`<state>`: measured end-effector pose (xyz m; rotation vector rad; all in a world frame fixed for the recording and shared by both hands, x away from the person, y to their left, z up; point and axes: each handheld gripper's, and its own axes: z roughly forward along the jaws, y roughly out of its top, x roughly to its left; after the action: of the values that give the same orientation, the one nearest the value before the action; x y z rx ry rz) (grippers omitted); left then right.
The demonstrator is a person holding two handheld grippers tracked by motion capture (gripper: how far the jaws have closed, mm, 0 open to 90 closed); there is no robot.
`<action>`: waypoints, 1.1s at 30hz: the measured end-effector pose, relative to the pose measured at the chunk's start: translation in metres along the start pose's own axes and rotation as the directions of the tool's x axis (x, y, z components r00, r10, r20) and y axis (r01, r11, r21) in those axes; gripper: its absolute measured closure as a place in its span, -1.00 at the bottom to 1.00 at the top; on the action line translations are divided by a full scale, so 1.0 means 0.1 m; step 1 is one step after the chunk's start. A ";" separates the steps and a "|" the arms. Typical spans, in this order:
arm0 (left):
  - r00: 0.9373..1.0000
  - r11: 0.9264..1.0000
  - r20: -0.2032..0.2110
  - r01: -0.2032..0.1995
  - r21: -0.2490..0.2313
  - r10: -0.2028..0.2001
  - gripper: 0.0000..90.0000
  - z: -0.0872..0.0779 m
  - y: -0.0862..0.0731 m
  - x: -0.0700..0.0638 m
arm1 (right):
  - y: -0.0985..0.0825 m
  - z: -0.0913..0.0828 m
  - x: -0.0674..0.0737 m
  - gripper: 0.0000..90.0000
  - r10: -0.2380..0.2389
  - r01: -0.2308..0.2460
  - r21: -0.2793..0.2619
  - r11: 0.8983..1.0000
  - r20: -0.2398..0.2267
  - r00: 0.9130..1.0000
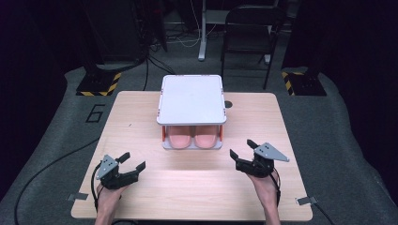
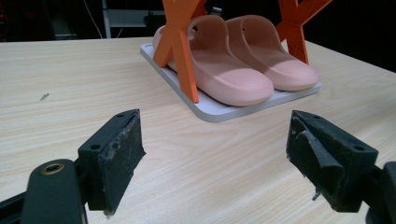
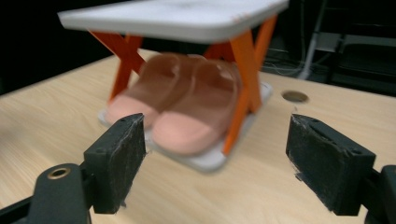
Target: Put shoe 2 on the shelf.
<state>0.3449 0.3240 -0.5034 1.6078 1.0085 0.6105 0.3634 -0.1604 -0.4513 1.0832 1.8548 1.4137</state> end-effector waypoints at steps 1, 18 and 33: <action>1.000 1.000 -0.013 0.005 -0.018 -0.006 -0.58 0.01 -0.01 0.00 | -0.04 -0.02 -0.01 -0.56 -0.003 0.003 0.009 1.000 0.017 1.000; 1.000 1.000 -0.008 0.006 -0.007 -0.006 -0.56 0.03 0.01 0.00 | -0.58 -0.27 -0.21 -0.56 0.097 -0.107 0.077 0.991 0.122 0.988; 0.999 0.999 -0.019 0.034 -0.023 -0.035 -0.56 0.07 0.00 -0.01 | -0.55 -0.32 -0.28 -0.56 0.100 -0.112 0.086 0.990 0.128 0.987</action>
<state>0.3497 0.3199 -0.5055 1.5643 1.0383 0.6130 0.3372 -0.2069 -0.4964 1.3028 1.8130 1.2980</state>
